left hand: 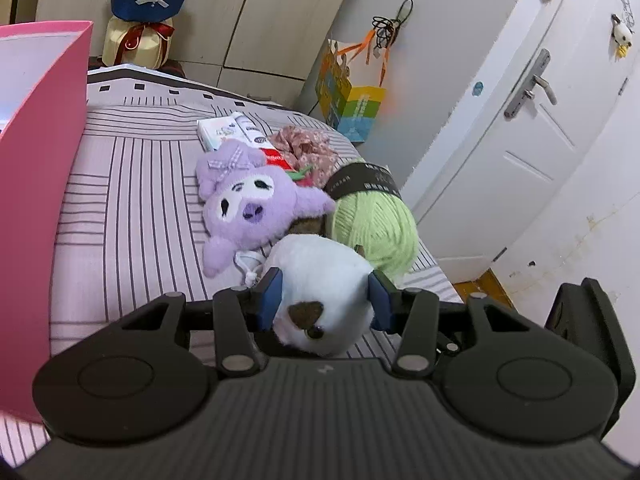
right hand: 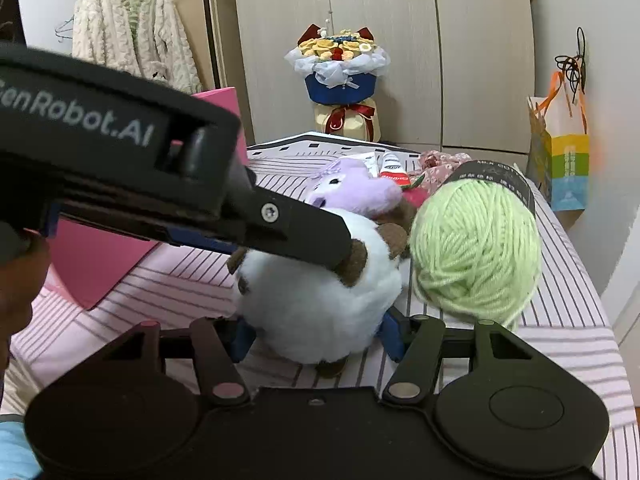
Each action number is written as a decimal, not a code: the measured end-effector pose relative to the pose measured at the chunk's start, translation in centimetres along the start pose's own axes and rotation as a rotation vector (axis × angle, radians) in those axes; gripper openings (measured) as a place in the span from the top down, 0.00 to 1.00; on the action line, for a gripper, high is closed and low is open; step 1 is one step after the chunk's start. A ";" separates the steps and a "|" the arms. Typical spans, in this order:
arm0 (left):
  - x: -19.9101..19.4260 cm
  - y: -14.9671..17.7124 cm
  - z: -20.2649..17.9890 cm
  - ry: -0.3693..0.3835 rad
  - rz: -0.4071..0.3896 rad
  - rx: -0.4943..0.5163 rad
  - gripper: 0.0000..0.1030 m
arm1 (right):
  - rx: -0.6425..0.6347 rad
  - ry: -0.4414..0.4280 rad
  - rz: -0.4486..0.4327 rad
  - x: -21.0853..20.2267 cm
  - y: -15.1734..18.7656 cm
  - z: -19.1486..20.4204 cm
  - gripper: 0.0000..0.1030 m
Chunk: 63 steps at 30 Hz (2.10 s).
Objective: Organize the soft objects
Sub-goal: 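Reach the left gripper to the white plush toy and grasp it, then lift the white plush toy with the left gripper into the pink box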
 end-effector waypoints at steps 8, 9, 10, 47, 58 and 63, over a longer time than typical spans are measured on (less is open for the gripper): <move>-2.2 1.3 -1.7 -0.010 0.065 0.025 0.55 | 0.022 -0.046 0.072 -2.8 0.6 0.9 0.36; -2.5 1.5 -2.0 -0.015 0.072 0.030 0.55 | 0.024 -0.052 0.081 -3.1 0.6 1.0 0.36; -2.8 1.6 -2.3 -0.021 0.077 0.035 0.55 | 0.027 -0.059 0.090 -3.5 0.6 1.2 0.36; -22.3 0.8 -4.7 -0.161 -0.012 0.192 0.53 | -0.261 -0.338 0.098 -13.5 -7.7 13.0 0.35; -26.5 -2.5 -1.0 -0.275 -0.139 0.162 0.52 | -0.255 -0.472 0.025 -10.6 -12.6 17.0 0.35; -26.9 -4.6 1.7 -0.300 -0.187 0.127 0.52 | -0.279 -0.516 -0.010 -8.2 -14.7 18.3 0.35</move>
Point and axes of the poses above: each gripper's, at about its wrist camera, not at the fingertips, and x roughly the way its jaws point, z to its left, y to its underside, the point moved 3 cm from there along x, roughly the way its jaws point, and after that the axes turned 1 degree about z, right-handed, at the moved point
